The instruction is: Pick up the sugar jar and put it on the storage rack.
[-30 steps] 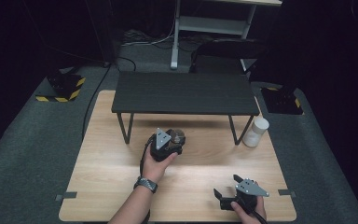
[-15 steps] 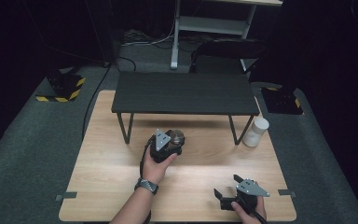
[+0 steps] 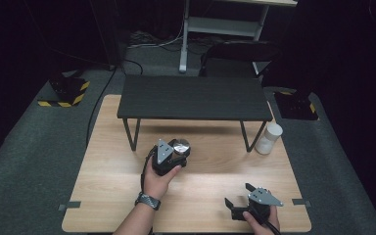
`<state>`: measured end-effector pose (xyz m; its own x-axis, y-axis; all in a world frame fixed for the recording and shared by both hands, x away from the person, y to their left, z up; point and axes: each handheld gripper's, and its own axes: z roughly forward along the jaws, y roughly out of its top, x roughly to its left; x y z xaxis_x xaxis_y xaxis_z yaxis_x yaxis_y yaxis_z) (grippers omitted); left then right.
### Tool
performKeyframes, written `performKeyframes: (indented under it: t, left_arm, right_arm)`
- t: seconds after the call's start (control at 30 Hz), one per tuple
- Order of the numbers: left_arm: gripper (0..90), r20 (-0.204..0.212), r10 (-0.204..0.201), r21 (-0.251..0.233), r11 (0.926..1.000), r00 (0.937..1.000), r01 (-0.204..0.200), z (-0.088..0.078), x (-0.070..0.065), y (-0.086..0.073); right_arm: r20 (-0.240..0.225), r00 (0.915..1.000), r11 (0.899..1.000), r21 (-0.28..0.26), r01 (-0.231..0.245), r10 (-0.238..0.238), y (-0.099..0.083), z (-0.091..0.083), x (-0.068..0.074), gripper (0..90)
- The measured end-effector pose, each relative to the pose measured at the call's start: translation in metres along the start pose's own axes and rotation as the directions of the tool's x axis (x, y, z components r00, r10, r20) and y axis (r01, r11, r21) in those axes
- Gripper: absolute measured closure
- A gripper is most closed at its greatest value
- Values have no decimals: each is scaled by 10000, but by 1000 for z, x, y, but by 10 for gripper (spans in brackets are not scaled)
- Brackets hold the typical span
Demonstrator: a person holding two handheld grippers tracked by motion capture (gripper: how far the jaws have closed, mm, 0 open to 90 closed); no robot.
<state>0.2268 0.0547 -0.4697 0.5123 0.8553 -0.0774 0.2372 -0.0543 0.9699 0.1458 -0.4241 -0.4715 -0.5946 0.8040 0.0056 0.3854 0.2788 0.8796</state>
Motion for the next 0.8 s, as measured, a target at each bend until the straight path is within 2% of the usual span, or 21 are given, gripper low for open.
performKeyframes:
  t: [0.1, 0.17, 0.3, 0.4, 0.8]
  left_arm:
    - [345, -34, -240, -85, 9997, 9997, 240, -8, 0, 0]
    - [345, -69, -241, -145, 9996, 9997, 240, -14, 0, 2]
    - [345, -143, -163, -275, 9995, 9998, 159, -28, -3, 7]
    - [345, -265, 63, -393, 9992, 9996, -74, -38, -7, 11]
    - [345, -456, 161, -736, 9971, 9988, -195, -64, -16, 31]
  right_arm:
    - [1, 10000, 10000, -13, -4, 4, 0, 0, 0, 13]
    - [2, 10000, 10000, -18, -3, 3, 0, 0, 0, 13]
    - [5, 10000, 10000, -9, 1, -1, 0, 0, 0, 13]
    - [9, 10000, 10000, 0, 3, -3, 0, 0, 0, 13]
    - [-10, 10000, 10000, 19, 11, -11, 0, 0, 0, 13]
